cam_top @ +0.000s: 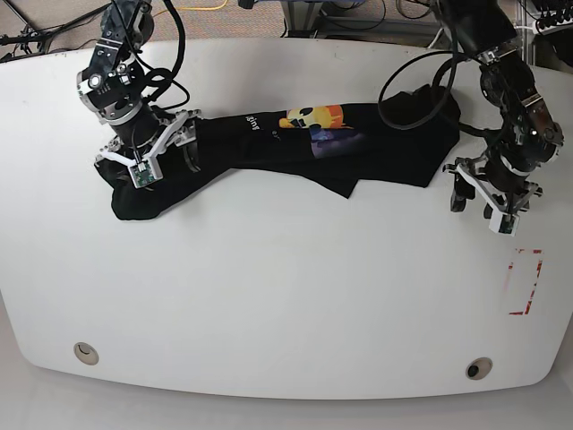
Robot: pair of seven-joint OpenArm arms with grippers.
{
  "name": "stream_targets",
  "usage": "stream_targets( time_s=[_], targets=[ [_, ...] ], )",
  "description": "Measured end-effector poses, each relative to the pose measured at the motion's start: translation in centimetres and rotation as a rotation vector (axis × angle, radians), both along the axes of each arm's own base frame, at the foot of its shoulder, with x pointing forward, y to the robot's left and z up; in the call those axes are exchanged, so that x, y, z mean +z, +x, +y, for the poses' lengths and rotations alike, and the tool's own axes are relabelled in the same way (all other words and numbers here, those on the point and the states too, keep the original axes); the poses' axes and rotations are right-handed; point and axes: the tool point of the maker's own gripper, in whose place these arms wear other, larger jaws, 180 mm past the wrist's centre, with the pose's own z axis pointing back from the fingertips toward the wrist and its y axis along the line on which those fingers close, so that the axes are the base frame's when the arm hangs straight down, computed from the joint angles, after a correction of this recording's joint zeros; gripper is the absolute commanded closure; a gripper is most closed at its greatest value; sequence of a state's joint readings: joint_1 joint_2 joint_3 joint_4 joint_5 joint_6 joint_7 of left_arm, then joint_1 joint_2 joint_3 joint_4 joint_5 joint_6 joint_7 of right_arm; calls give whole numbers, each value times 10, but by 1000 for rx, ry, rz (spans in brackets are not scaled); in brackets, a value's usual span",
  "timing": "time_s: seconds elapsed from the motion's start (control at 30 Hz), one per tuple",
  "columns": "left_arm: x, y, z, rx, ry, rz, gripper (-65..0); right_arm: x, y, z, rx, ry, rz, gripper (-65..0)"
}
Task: Fold the T-shirt properly
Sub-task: 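Move the left gripper down to the shirt's bunched end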
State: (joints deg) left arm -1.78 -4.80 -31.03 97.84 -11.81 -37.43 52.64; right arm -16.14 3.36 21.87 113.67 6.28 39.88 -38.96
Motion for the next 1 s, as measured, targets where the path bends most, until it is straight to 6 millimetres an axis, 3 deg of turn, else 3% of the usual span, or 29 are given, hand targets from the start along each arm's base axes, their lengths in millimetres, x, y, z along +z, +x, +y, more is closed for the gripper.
stream_targets(
  time_s=[0.3, 0.47, 1.0],
  targets=[
    [-20, -1, 17, 57, -58, 32, -374, -7, -8, 1, -1, 4, 27, -476],
    [-37, -7, 11, 53, -99, 68, -374, -5, -7, -6, -13, -8, 22, -477],
    [-62, -9, 8, 52, -168, 132, -367, -4, -7, -3, -13, -1, 17, -474]
  ],
)
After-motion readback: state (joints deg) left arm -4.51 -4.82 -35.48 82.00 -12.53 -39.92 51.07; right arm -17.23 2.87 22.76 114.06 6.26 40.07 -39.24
